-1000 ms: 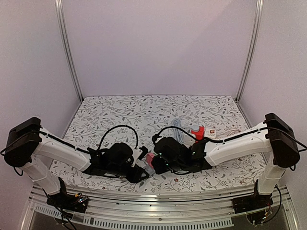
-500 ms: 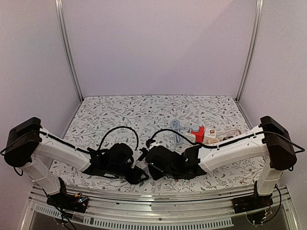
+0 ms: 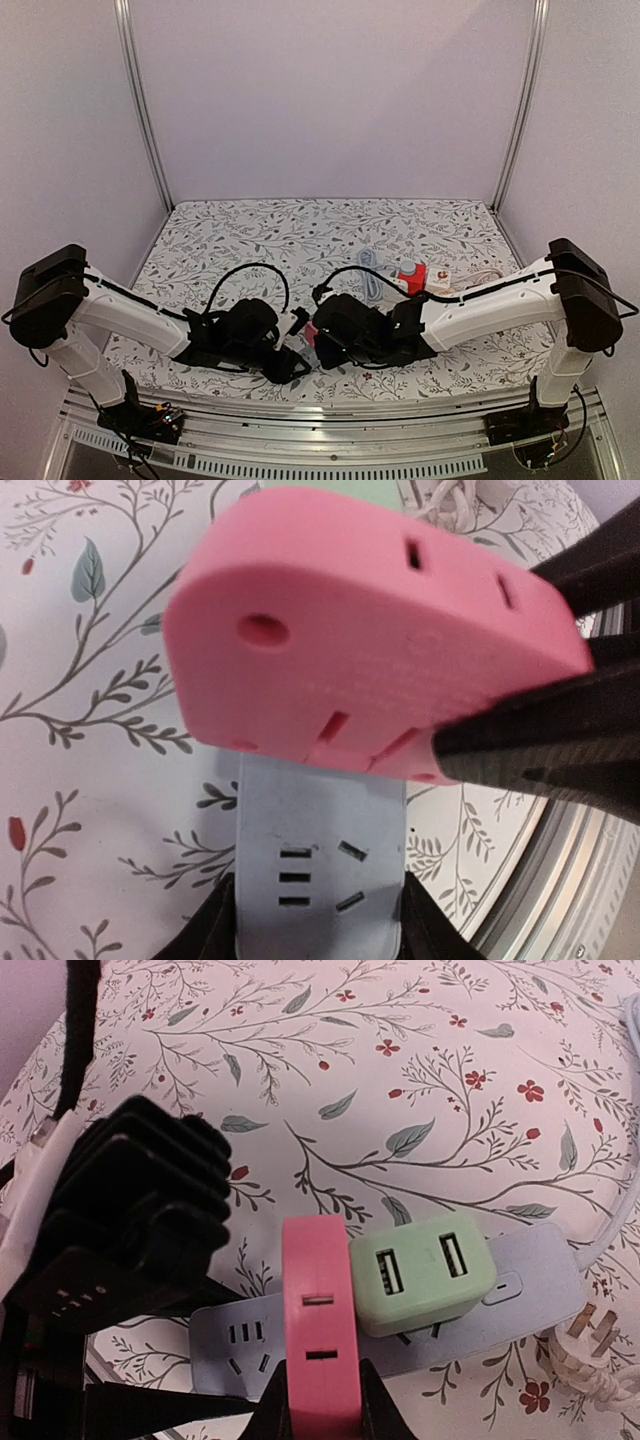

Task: Pull the plug off the socket
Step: Remove the plug from the socket.

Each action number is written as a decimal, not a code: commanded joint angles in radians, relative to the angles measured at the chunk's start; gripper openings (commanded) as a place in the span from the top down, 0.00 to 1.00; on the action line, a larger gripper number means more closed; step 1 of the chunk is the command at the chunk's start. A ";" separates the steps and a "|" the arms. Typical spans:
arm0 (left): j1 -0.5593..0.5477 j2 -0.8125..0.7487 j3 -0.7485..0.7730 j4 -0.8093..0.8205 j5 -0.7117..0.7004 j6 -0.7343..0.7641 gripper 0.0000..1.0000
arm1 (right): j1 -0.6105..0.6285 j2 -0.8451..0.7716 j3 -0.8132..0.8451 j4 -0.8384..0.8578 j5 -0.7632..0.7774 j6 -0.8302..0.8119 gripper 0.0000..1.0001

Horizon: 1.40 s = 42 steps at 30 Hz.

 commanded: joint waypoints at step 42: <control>0.008 -0.027 -0.020 -0.082 -0.146 0.025 0.89 | -0.012 -0.095 0.002 -0.210 0.084 0.107 1.00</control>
